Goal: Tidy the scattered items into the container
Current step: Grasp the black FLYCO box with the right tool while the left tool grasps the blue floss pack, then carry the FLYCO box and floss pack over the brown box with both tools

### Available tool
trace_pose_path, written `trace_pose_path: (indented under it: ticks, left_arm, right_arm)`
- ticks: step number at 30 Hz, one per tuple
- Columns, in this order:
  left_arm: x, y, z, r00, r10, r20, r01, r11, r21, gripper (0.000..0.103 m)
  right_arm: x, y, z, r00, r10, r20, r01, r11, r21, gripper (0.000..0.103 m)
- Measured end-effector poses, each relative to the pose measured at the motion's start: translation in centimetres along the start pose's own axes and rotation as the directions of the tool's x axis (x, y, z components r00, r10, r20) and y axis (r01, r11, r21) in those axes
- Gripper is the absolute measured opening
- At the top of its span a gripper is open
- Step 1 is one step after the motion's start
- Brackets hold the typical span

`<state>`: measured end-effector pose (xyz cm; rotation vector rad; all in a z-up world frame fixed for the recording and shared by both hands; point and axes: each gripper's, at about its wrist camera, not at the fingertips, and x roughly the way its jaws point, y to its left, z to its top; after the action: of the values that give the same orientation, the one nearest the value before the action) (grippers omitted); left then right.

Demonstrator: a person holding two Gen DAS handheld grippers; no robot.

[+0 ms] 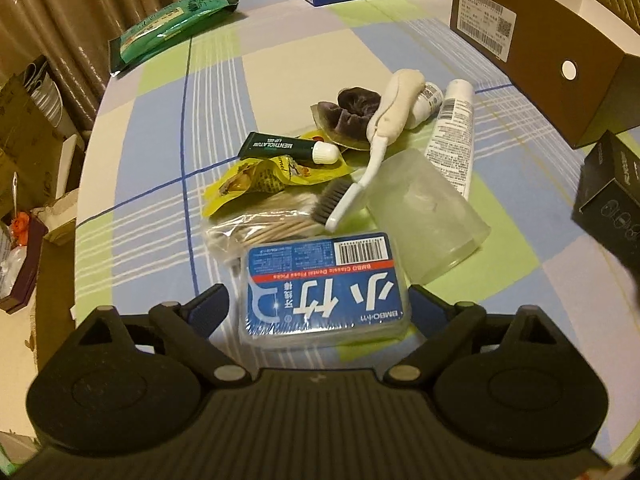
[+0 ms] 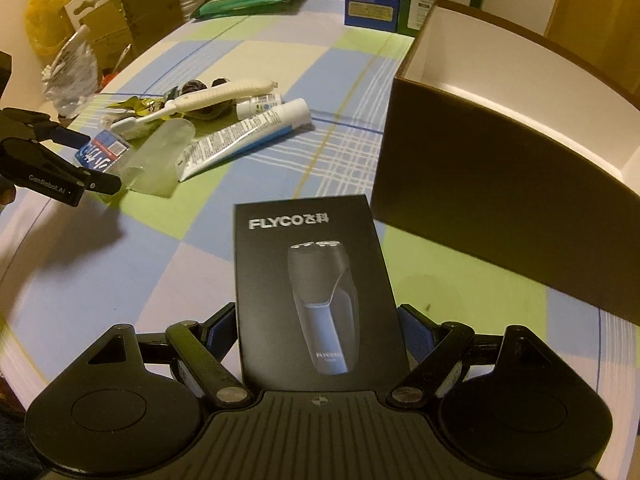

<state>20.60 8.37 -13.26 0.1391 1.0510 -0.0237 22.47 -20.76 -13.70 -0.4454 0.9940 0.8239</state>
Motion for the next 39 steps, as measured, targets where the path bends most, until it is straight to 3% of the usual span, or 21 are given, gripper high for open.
trace_pose_path:
  ticks: [2, 10, 19, 23, 28, 30, 31, 39]
  left_arm:
    - [0.2, 0.0, 0.0, 1.0, -0.014, -0.005, 0.014, 1.0, -0.01, 0.085]
    - [-0.6, -1.0, -0.7, 1.0, 0.011, -0.009, -0.011, 1.0, 0.012, 0.084]
    - [-2.6, -4.0, -3.1, 0.998, -0.036, -0.042, 0.036, 0.999, 0.013, 0.085]
    - [-2.5, -5.0, -3.1, 0.999, -0.034, -0.036, 0.034, 0.999, 0.006, 0.088]
    - [-2.0, -5.1, -2.2, 1.0, -0.017, -0.021, 0.016, 1.0, -0.014, 0.086]
    - [-1.9, -5.4, -1.9, 1.0, -0.013, -0.016, 0.013, 1.0, -0.004, 0.084]
    - [-1.9, -5.4, -1.8, 1.0, -0.012, -0.015, 0.012, 1.0, -0.001, 0.084]
    - [-2.5, -6.8, -2.5, 0.999, -0.023, -0.024, 0.023, 1.0, 0.013, 0.084]
  right_arm:
    - [-0.1, 0.0, 0.1, 1.0, 0.0, 0.001, 0.0, 1.0, 0.0, 0.078]
    - [-0.1, 0.2, 0.2, 1.0, -0.002, -0.003, 0.002, 1.0, -0.015, 0.078]
    - [-0.2, 0.3, 0.3, 1.0, 0.005, 0.009, -0.005, 0.999, -0.035, 0.079]
    - [0.2, 0.5, 0.7, 1.0, -0.002, 0.018, 0.003, 0.998, -0.062, 0.087]
    - [1.3, 0.6, 1.3, 1.0, -0.004, 0.022, 0.006, 0.997, -0.077, 0.087]
    - [1.8, 0.6, 1.5, 1.0, -0.002, 0.017, 0.003, 0.997, -0.073, 0.084]
    - [2.0, 0.6, 1.6, 1.0, -0.006, 0.01, 0.007, 0.997, -0.074, 0.077]
    - [1.4, 0.0, 0.7, 1.0, 0.01, -0.022, -0.011, 0.998, -0.066, 0.076]
